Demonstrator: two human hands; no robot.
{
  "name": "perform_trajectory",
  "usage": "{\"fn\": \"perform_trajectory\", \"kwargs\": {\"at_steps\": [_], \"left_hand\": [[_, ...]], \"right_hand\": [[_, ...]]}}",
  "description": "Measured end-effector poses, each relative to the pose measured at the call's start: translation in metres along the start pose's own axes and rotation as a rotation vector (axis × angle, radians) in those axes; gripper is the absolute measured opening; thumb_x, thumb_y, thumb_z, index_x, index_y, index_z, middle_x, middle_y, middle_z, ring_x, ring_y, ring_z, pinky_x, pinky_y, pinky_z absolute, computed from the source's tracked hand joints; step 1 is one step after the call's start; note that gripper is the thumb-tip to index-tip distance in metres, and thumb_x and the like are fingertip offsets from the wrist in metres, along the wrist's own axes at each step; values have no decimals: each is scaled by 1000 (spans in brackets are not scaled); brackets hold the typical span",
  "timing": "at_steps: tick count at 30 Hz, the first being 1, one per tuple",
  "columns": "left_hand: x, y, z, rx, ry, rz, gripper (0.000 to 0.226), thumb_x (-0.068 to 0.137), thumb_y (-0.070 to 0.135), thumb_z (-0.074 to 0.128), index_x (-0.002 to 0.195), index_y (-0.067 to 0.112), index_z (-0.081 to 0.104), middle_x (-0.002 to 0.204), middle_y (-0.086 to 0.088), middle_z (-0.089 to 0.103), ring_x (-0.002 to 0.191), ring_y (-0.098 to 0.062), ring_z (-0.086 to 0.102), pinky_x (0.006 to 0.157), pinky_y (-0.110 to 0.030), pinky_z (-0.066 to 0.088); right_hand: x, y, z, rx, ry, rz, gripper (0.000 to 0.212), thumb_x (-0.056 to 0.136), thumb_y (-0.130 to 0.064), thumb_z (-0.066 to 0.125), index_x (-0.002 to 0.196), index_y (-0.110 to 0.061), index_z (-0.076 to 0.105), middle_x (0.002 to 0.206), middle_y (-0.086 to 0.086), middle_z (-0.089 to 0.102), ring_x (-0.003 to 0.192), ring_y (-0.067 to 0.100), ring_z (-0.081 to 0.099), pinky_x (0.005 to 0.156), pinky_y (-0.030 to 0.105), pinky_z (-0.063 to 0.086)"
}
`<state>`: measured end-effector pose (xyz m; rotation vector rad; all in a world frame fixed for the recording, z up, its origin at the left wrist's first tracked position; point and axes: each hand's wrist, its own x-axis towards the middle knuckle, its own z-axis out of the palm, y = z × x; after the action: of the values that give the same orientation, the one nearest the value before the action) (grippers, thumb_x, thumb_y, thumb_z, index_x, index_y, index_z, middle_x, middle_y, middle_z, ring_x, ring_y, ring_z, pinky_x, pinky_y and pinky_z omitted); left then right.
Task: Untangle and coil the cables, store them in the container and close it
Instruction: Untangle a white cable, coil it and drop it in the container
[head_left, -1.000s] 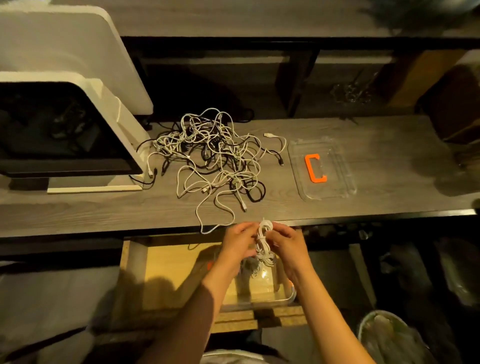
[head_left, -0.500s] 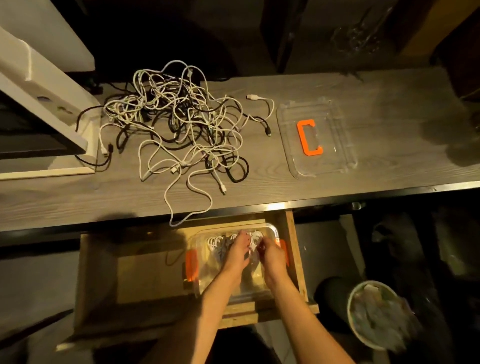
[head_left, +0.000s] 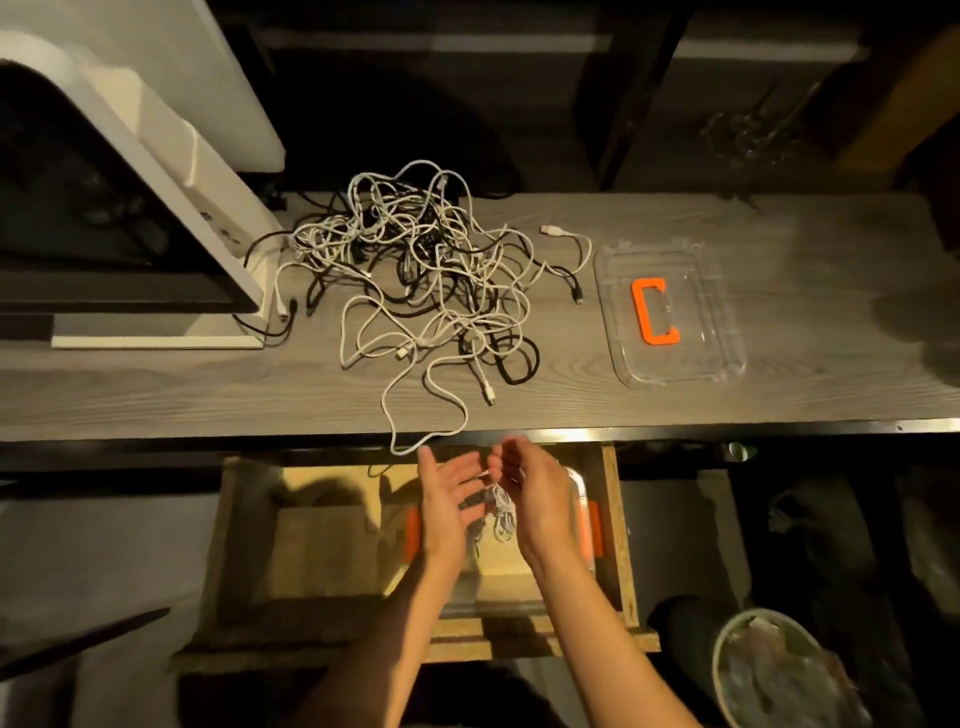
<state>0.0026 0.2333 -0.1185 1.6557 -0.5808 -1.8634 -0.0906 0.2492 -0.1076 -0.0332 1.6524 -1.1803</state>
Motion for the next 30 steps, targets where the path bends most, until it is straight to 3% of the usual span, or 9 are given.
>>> {"fn": "perform_trajectory", "kwargs": {"at_steps": [3,6,11,15,17,20,24,27,30], "left_hand": [[0,16,-12,-110,53,-14,91,85,78,17,124,10,63,119,-8,67,107,-21,62,92,-40,46],[9,29,-23,-191,105,-68,75,99,66,26,126,4,60,120,-11,69,110,-26,64,100,-45,47],[21,53,-30,-288,195,-98,41,109,27,35,108,-1,64,116,-20,68,91,-20,68,73,-27,52],[-5,77,-29,-319,176,105,35,104,14,43,88,-1,70,102,-20,73,102,-25,70,96,-32,51],[-19,93,-28,-352,158,223,36,103,13,44,80,-2,68,90,-20,74,101,-29,71,101,-39,49],[-33,125,-25,-481,86,257,37,105,17,43,72,6,55,63,-10,60,87,-35,69,96,-42,50],[-54,163,-18,-588,-53,238,44,107,28,39,66,15,46,47,3,31,47,-15,36,72,-34,46],[-75,186,-14,-655,-190,245,45,107,31,37,66,16,48,44,7,26,40,-10,25,53,-26,41],[-93,207,-12,-701,-302,279,39,106,30,37,71,16,49,46,8,25,40,-9,23,50,-24,36]], "right_hand": [[3,-10,31,-9,-51,99,25,94,-27,61,84,-6,72,78,11,72,73,23,64,76,39,51],[13,-14,55,-10,-75,227,26,92,-27,66,91,-2,71,80,12,72,68,22,65,70,35,52],[29,-10,76,0,-7,301,29,85,-21,74,102,3,70,94,17,74,69,23,65,64,33,56],[19,-16,78,-150,19,53,21,87,-20,73,91,1,72,76,11,67,70,19,60,65,31,50],[4,-23,79,-178,-23,-150,9,90,-20,70,88,-14,76,78,1,72,75,10,65,70,26,52],[-13,-38,83,-169,-93,-279,10,93,-22,67,96,-18,76,88,-10,74,81,-2,66,65,9,48],[-30,-60,90,-19,-208,-173,21,97,-24,60,95,-9,75,92,3,73,86,16,65,79,30,50],[-44,-81,93,61,-214,-210,27,99,-24,55,95,-5,74,85,8,71,78,18,63,78,38,49],[-55,-95,92,-14,-107,-416,14,98,-22,59,97,-17,72,94,0,72,94,19,65,88,37,51]]}}
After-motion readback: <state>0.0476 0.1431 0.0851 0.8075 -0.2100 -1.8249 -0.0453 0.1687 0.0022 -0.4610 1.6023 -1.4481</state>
